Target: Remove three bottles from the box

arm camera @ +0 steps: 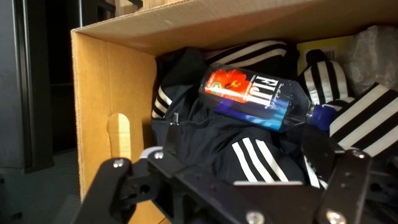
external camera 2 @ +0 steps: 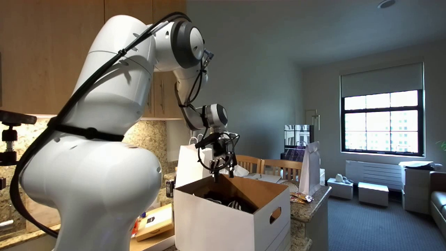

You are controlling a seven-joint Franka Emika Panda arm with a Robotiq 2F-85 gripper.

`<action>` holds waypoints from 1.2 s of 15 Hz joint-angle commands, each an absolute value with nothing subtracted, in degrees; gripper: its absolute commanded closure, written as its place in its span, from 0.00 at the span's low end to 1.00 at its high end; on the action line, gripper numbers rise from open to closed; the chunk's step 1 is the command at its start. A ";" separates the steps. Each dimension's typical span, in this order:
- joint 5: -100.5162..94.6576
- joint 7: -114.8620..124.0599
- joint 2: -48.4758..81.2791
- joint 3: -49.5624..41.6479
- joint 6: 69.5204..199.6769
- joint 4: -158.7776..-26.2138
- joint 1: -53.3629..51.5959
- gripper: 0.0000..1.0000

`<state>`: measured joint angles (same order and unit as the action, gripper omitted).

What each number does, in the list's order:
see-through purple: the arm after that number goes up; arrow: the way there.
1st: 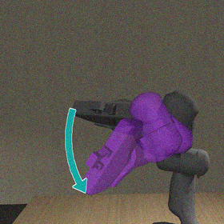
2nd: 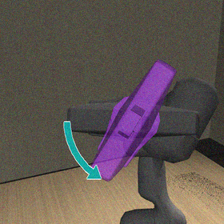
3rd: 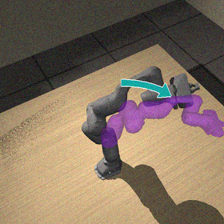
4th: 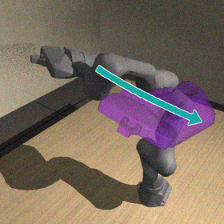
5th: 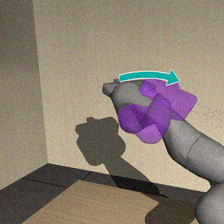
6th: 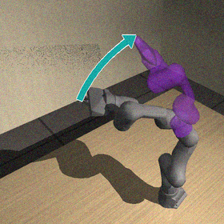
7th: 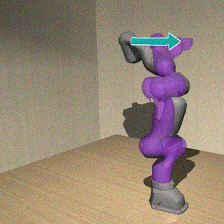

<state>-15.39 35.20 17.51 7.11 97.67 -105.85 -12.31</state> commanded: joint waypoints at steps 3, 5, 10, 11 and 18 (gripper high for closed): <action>-8.98 33.10 19.99 6.34 99.97 -106.77 -12.37 0.00; -10.28 34.81 20.65 5.61 99.70 -106.83 -12.92 0.00; -10.82 35.92 21.62 4.65 101.07 -107.62 -13.39 0.00; -10.19 35.34 21.72 4.71 101.84 -107.85 -13.19 0.00; -9.26 34.40 23.06 4.40 100.33 -106.07 -13.18 0.00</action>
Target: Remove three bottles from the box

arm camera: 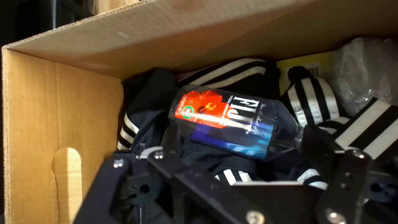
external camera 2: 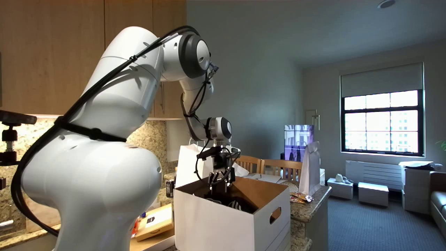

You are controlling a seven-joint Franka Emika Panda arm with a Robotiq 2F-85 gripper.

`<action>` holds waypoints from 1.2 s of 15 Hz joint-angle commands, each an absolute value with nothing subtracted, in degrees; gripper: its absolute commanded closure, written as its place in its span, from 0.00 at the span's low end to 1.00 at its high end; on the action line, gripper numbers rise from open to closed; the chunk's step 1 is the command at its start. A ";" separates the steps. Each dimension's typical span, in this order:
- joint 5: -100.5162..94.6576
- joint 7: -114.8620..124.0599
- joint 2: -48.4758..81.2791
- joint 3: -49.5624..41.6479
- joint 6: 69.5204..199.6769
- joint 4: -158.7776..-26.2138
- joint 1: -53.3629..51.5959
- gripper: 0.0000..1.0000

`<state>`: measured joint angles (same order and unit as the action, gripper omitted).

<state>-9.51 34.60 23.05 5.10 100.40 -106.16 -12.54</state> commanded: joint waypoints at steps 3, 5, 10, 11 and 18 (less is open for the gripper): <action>-9.25 34.40 23.06 4.40 100.33 -106.07 -13.17 0.00; -8.58 36.11 22.29 4.44 102.16 -107.17 -13.34 0.00; -8.31 38.51 22.19 3.62 105.50 -106.25 -12.98 0.00; -8.18 38.43 22.44 3.38 105.09 -105.67 -12.72 0.00; -8.33 37.75 24.03 2.16 102.98 -101.31 -12.74 0.00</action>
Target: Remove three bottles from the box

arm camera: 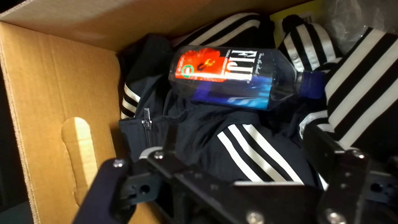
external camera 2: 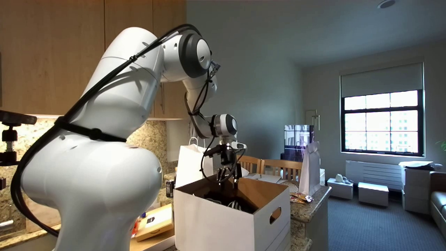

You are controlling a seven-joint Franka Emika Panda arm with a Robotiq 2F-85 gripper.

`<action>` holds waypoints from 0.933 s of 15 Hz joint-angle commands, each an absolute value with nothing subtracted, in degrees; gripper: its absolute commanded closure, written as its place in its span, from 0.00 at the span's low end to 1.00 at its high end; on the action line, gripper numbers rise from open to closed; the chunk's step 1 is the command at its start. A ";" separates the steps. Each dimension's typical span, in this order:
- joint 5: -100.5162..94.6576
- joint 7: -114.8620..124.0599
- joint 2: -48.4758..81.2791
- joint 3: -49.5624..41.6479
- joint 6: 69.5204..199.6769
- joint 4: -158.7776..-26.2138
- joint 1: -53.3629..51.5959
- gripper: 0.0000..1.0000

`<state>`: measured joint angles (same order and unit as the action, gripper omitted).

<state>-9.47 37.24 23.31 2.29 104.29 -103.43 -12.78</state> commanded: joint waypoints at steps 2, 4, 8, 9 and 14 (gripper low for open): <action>-6.65 37.15 23.57 2.26 103.78 -100.63 -12.03 0.00; -6.00 37.50 23.28 2.00 103.67 -99.71 -12.08 0.00; -11.48 39.86 21.88 1.21 102.49 -98.52 -14.53 0.00; -13.57 40.31 21.55 1.15 102.18 -98.03 -15.23 0.00; -17.68 41.86 21.15 1.97 100.87 -95.81 -16.87 0.00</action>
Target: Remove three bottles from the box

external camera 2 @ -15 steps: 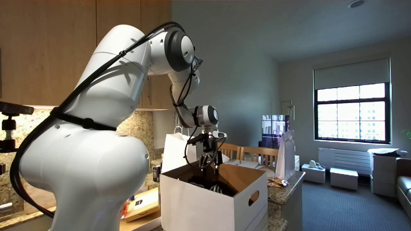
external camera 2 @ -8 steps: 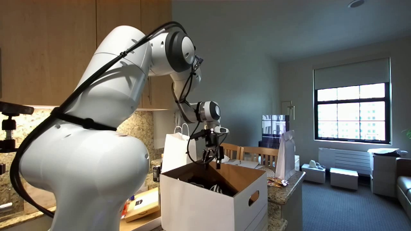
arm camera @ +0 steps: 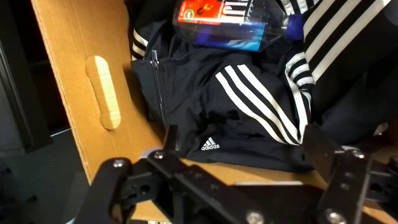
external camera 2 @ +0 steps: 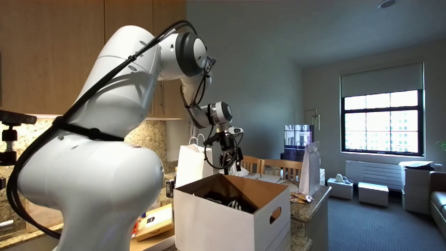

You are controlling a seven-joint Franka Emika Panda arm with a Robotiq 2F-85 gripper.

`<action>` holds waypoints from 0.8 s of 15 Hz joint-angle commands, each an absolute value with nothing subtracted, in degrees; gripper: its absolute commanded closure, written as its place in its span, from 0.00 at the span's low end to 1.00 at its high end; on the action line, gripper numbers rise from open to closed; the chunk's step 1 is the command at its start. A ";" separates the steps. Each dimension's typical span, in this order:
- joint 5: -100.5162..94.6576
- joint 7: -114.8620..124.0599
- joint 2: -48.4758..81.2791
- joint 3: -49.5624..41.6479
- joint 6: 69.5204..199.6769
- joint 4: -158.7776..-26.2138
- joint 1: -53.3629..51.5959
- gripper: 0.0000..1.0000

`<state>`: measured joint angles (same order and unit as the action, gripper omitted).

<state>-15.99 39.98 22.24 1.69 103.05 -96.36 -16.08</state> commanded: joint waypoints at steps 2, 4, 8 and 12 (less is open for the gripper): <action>-16.75 41.14 21.47 2.27 98.27 -94.28 -16.92 0.00; -15.84 40.65 21.96 2.46 95.29 -93.26 -16.52 0.00; -13.06 38.80 20.30 3.03 94.39 -97.17 -15.12 0.00; -8.93 39.15 17.22 3.25 102.79 -105.32 -13.78 0.00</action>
